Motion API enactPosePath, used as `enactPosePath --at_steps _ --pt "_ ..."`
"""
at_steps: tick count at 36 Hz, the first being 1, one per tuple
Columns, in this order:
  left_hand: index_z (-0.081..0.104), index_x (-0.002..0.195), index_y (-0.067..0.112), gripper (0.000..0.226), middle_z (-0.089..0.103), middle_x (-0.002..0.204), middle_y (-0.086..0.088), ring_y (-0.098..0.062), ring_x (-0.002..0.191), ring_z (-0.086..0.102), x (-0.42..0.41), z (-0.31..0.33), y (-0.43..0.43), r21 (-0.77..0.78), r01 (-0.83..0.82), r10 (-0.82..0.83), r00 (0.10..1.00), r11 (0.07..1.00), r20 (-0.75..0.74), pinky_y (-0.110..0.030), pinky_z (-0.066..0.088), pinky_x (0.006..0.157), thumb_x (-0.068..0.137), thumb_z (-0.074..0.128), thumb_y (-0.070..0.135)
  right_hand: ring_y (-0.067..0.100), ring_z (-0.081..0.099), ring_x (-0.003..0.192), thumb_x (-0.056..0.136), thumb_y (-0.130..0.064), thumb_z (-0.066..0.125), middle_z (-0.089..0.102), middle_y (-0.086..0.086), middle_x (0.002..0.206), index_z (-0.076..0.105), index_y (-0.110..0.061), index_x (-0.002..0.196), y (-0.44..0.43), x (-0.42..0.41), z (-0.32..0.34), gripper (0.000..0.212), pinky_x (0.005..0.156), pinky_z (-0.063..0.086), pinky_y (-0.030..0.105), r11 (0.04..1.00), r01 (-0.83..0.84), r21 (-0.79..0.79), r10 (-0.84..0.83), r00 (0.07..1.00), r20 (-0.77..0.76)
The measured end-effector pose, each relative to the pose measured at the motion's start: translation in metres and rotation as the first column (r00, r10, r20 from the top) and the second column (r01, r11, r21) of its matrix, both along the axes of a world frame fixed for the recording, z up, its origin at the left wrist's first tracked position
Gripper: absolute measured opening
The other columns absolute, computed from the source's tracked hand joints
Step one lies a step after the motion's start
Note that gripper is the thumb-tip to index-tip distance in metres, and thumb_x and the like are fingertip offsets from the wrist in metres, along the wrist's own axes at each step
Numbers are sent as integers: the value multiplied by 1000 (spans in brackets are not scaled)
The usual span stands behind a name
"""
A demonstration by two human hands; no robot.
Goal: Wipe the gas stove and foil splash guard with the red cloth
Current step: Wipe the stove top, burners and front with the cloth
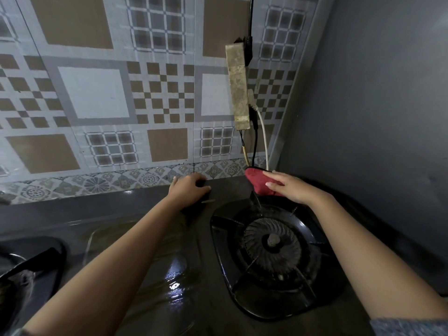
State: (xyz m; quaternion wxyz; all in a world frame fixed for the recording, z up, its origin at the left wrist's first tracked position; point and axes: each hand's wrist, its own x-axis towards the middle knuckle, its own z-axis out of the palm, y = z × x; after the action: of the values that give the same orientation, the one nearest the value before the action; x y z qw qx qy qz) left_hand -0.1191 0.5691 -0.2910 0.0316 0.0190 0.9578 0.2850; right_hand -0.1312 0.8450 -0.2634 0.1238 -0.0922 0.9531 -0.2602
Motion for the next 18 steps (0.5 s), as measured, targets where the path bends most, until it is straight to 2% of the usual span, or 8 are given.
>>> enactPosePath --at_steps 2,4,9,12,18 --pt "47 132 24 43 51 137 -4 -24 127 45 2 1 -1 -32 6 -6 1000 999 -2 -50 10 117 92 49 40 19 23 140 94 -36 47 24 1 153 33 -31 141 0 1 1 49 113 16 31 999 -13 -37 14 1000 18" --pt "45 134 26 45 49 140 -3 -24 130 43 3 2 -5 -45 18 -17 1000 999 7 -50 7 117 92 48 42 18 27 138 94 -30 49 29 1 151 37 -28 140 -2 2 3 48 109 18 25 997 -32 -69 34 999 25" --pt "44 135 30 48 48 140 -3 -25 127 44 7 7 -19 -25 50 -49 997 998 55 -51 24 113 90 52 44 15 37 129 92 -22 54 40 0 141 46 -26 135 -12 1 6 44 100 26 19 988 -81 -130 91 993 72" --pt "44 134 31 50 49 138 -3 -26 124 46 6 7 -32 0 50 -50 994 999 95 -49 32 108 88 55 45 14 36 131 90 -19 57 42 -2 140 50 -28 130 -20 -4 8 42 105 23 23 984 -118 -131 130 988 86" --pt "45 133 34 54 49 137 0 -25 126 45 10 4 -61 -44 4 1 992 999 125 -52 28 110 84 56 53 11 34 134 86 -16 62 44 -6 142 55 -31 125 -29 -18 13 42 116 19 32 972 -202 -120 215 970 116"
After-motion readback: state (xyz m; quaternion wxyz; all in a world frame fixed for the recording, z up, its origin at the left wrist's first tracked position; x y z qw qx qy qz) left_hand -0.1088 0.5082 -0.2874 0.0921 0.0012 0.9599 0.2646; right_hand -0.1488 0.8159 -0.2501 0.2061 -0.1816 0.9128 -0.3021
